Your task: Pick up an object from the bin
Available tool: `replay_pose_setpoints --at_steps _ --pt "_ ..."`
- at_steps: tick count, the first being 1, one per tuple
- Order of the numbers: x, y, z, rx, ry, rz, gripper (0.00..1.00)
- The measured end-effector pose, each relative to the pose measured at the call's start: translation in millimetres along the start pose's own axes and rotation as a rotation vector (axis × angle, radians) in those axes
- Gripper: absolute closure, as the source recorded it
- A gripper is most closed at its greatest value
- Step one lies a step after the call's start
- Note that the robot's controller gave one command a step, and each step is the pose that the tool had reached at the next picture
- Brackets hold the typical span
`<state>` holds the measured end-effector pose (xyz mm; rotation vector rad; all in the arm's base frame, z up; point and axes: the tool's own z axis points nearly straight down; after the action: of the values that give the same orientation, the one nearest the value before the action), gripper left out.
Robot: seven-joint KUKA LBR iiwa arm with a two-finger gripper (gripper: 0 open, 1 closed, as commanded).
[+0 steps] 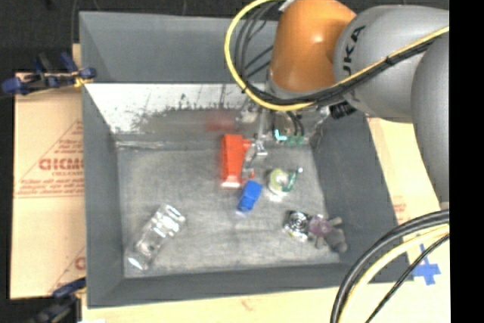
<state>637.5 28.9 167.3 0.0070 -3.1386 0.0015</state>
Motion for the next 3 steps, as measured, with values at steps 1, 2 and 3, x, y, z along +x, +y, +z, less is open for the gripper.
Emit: replay_pose_setpoints --at_steps 1,2,3 --pt "-17.9 11.7 66.8 -0.002 -0.016 0.227 0.00" --pt "-16.5 7.4 89.2 -0.002 -0.008 0.217 0.00" --pt "-14.1 6.7 89.1 -0.009 -0.010 0.260 0.00"
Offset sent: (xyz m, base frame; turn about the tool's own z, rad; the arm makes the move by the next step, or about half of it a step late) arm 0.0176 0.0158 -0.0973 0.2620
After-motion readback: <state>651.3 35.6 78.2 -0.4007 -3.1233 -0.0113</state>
